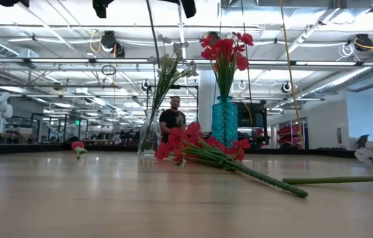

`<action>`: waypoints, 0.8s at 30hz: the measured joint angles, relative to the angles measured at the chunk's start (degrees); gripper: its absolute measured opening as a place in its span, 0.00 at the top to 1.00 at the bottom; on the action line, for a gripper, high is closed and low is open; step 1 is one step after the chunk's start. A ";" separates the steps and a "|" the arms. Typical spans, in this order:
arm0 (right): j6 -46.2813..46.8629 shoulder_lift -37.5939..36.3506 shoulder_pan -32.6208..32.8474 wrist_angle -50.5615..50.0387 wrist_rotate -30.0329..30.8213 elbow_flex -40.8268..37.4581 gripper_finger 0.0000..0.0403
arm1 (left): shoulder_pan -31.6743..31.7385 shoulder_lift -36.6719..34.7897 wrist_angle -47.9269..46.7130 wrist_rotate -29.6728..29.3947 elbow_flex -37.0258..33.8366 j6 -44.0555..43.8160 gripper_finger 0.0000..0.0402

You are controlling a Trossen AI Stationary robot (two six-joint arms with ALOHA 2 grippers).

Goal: Sort flowers into vase by color
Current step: Put the yellow tulip into the transparent vase

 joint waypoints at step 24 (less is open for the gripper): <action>1.17 1.81 0.11 -0.11 -1.51 -0.02 1.00 | 0.04 5.59 5.29 -0.16 0.07 -3.15 0.72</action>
